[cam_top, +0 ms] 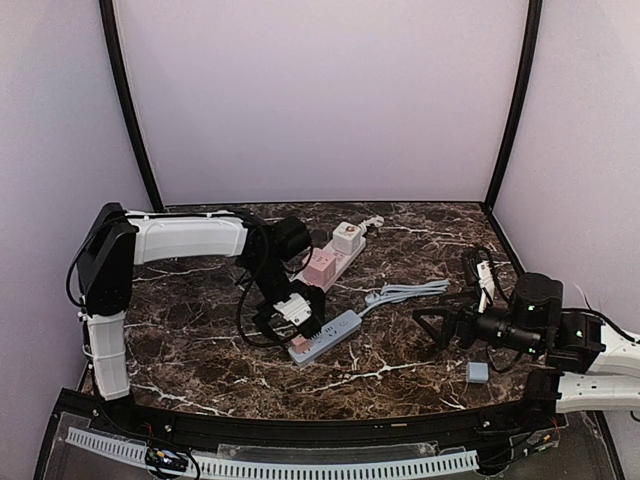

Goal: Insert the plug

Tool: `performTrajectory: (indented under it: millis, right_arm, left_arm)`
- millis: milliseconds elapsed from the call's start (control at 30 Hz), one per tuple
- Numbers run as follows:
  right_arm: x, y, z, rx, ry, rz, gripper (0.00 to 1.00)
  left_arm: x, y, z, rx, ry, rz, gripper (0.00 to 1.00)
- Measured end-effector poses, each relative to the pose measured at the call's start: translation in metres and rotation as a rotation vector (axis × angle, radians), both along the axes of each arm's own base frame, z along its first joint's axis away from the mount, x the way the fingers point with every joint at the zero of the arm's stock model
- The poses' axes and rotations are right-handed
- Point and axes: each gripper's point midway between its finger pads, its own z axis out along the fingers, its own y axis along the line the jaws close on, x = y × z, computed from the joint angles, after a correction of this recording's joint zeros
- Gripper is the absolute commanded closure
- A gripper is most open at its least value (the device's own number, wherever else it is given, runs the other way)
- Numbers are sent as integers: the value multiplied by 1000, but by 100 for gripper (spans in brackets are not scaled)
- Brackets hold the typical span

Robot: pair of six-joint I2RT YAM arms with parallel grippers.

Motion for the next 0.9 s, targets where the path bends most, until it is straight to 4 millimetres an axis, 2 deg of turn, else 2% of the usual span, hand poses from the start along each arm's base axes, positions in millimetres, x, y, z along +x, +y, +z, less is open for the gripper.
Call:
performTrajectory:
  millis: [167,333,533,700,833,900]
  right_arm:
    - [0,0,0,0,0,0,1]
    - [1,-1,0,0,1,-5,1]
    - [2,-1,-4,-7,14,-17,1]
    - [6,-2,-10,-16,36,-47,1]
    - [9,-3,-13,7,82,-83,1]
    - [9,-2,-15,17,106,-93,1]
  left_arm:
    - [2,-8,37,-126,-62,62,1]
    - [19,-29,86,-354,-159,216,1]
    - [37,-36,137,-661,-235,458,1]
    - [58,-26,190,-895,-218,744,1]
    - [76,-5,230,-1020,-165,989,1]
    - [85,9,244,-1061,-132,1123,1]
